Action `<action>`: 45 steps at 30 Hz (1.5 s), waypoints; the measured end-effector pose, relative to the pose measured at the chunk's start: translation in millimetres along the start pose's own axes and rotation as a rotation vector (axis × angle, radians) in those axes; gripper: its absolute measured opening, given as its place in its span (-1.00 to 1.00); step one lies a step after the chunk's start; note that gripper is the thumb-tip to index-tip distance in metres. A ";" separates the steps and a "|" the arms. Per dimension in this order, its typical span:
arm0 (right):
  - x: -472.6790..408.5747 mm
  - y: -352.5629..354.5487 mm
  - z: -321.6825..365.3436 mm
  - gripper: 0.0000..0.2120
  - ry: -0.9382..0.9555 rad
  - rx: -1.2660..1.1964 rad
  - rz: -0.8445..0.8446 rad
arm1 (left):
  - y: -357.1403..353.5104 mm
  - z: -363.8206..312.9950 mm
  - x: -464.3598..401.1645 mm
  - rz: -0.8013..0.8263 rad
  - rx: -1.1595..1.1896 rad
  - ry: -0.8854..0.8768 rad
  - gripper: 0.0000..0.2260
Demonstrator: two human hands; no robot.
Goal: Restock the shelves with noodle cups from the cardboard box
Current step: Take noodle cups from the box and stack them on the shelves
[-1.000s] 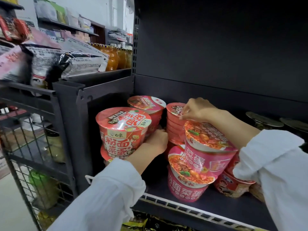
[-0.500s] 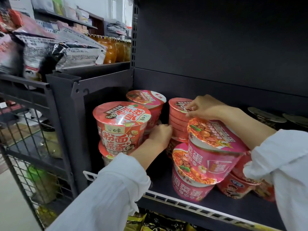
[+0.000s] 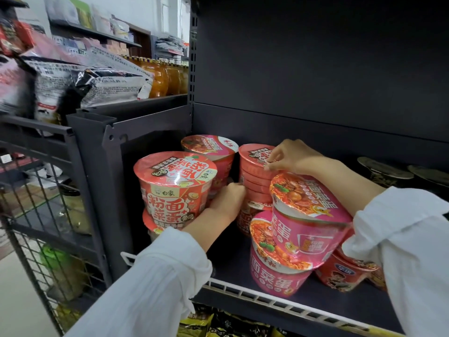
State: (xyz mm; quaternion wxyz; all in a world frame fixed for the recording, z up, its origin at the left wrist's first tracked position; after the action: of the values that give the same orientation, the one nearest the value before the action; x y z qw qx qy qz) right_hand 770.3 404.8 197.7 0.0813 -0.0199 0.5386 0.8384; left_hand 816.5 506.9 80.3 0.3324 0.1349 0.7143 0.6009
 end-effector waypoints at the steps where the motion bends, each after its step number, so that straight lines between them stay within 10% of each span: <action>1: -0.6 -0.1 -1.3 -0.64 0.003 0.005 -0.003 | 0.2 -1.5 -0.1 -0.005 -0.031 0.003 -0.83; 22: -0.3 5.1 14.4 -0.42 0.017 0.391 -0.189 | 1.4 1.3 -6.2 0.137 0.037 0.047 -0.78; 28: 14.4 2.5 -11.5 -0.53 -0.030 0.139 0.280 | 7.6 -0.6 -6.7 0.102 0.101 0.057 -0.80; 37: -10.5 -3.2 4.2 -0.22 -0.004 0.497 -0.050 | 9.3 -1.7 -10.8 0.071 0.022 0.028 -0.80; 45: -7.1 4.1 -14.2 -0.62 -0.014 0.217 0.167 | 9.0 -1.9 -6.5 0.046 0.049 0.025 -0.77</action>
State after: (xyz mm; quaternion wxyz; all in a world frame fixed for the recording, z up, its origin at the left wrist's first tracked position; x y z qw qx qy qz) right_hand 775.8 389.4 196.2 0.0166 0.0397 0.6255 0.7791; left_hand 818.2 503.8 91.0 0.3061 0.1521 0.7295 0.5925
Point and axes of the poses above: each hand's wrist, its own x-axis away from the middle knuckle, its own y-axis out of the back of the hand, z = x × y, the point moved 8 cm from there along -x, towards the middle knuckle, and after that the axes turned 12 degrees about -x, right-handed, at the moved point
